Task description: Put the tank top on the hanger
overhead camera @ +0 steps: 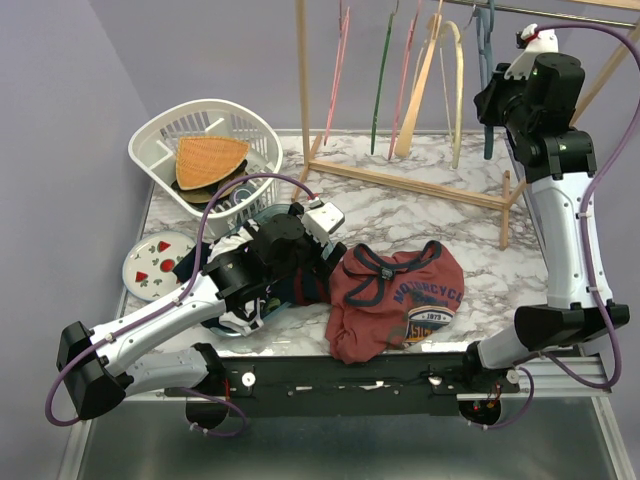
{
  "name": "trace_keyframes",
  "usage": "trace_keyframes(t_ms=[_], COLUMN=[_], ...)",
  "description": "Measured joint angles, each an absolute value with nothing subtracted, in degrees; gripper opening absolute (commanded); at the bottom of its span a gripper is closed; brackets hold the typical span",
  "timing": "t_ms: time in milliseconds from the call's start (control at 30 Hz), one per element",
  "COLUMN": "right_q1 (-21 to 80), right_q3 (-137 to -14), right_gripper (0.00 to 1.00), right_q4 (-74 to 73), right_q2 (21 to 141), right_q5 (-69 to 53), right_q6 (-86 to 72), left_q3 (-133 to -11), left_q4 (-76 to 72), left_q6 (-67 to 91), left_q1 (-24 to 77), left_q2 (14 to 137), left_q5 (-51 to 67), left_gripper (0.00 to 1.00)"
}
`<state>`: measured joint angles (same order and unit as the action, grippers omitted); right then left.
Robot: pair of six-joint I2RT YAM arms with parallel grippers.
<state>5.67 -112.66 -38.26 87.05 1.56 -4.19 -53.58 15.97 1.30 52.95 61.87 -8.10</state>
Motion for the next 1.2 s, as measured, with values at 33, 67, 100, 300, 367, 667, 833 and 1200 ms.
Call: trace_keyframes(t_ms=[33, 67, 100, 300, 367, 667, 833, 1200], right_q1=[5.67, 5.67, 5.67, 5.67, 5.67, 5.67, 5.67, -1.32], right_q3=[-112.68, -112.77, -112.92, -113.08, -112.97, -105.6, -94.94, -75.29], right_gripper=[0.01, 0.01, 0.01, 0.01, 0.01, 0.01, 0.0, 0.01], right_q4=[-38.26, -38.26, -38.24, -38.24, -38.19, -35.77, -34.85, -36.77], right_q2=[86.94, 86.8, 86.63, 84.73, 83.94, 76.88, 68.64, 44.93], right_q5=[1.76, 1.91, 1.96, 1.83, 1.56, -1.37, -2.39, -2.72], right_q6=[-3.95, -3.75, -3.4, -1.83, -0.99, 3.27, 7.4, 12.1], left_q3=[-53.58, -53.58, -53.58, -53.58, -53.58, -53.58, -53.56, -51.88], left_q4=[15.97, 15.97, 15.97, 15.97, 15.97, 15.94, 15.77, 13.39], left_q6=[1.3, 1.3, 1.3, 1.3, 1.28, 1.3, 1.32, 0.25], left_q1=[52.95, 52.95, 52.95, 52.95, 52.95, 52.95, 52.93, 52.36], left_q2=[61.87, 61.87, 61.87, 61.84, 61.8, 61.49, 61.23, 59.96], left_q5=[-8.1, -8.1, -8.1, -8.1, -8.1, -8.01, -7.03, -2.76], left_gripper=[0.99, 0.99, 0.99, 0.99, 0.99, 0.99, 0.99, 0.99])
